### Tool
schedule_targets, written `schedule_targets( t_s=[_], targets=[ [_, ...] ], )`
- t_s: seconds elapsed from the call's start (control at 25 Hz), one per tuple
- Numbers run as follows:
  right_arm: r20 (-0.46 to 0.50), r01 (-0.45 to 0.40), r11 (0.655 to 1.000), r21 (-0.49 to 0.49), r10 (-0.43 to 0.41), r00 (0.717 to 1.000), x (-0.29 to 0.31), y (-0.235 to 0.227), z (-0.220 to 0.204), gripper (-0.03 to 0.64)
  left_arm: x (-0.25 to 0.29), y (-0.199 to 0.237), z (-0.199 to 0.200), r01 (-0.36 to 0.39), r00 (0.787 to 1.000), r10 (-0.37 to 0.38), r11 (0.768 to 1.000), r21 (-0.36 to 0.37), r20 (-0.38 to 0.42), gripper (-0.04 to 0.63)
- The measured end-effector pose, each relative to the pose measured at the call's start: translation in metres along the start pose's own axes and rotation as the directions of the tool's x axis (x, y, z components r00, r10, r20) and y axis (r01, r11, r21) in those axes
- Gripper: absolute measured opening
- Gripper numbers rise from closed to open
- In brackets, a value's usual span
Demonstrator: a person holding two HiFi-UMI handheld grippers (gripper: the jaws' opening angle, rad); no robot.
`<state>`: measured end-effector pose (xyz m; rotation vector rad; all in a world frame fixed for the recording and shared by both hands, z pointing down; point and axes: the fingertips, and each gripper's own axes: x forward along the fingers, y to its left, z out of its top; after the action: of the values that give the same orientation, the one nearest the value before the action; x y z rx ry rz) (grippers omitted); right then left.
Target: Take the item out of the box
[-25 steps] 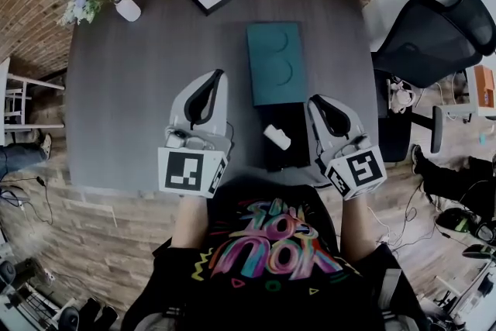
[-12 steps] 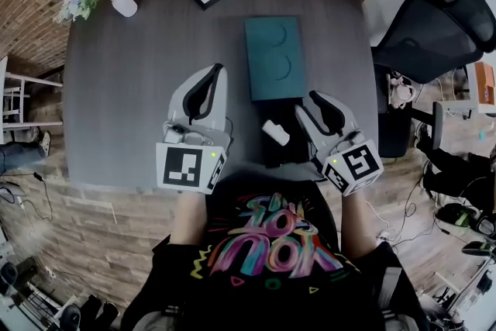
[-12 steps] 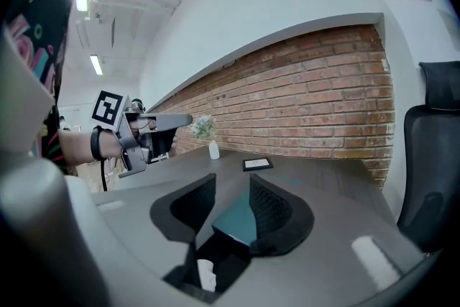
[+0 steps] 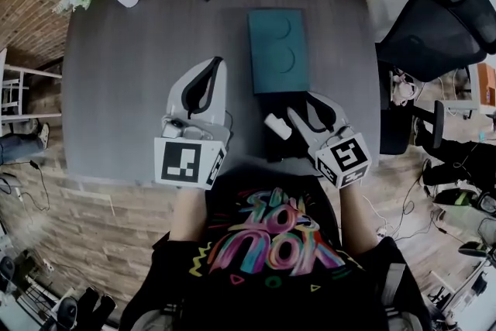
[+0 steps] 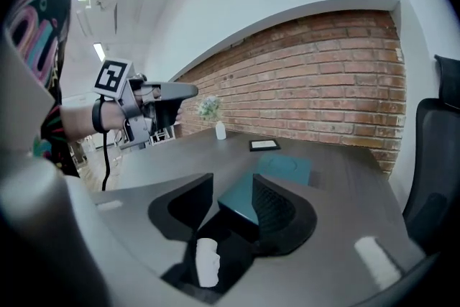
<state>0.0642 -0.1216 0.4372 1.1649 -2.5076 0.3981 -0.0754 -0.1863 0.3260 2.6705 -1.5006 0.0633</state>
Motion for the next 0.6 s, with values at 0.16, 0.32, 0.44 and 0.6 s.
schedule_targets(
  t_s=[0.16, 0.32, 0.44, 0.6],
  targets=[
    [-0.059, -0.021, 1.0, -0.01, 0.021, 0.998, 0.007, 0.005, -0.022, 0.161, -0.003, 0.0, -0.003, -0.005, 1.0, 0.005, 1.0, -0.007, -0.004, 0.0],
    [-0.117, -0.039, 0.999, -0.007, 0.038, 0.992, 0.012, 0.008, -0.043, 0.161, -0.005, 0.0, -0.005, -0.006, 1.0, 0.006, 1.0, -0.007, -0.005, 0.0],
    [-0.153, -0.045, 0.999, -0.009, 0.043, 0.987, 0.015, 0.01, -0.057, 0.161, -0.007, 0.0, -0.006, -0.006, 1.0, 0.006, 1.0, -0.009, -0.005, 0.0],
    [-0.191, -0.051, 0.998, -0.029, 0.044, 0.98, 0.021, 0.015, -0.071, 0.164, -0.008, 0.001, -0.007, -0.008, 1.0, 0.007, 1.0, -0.012, -0.007, 0.0]
  ],
)
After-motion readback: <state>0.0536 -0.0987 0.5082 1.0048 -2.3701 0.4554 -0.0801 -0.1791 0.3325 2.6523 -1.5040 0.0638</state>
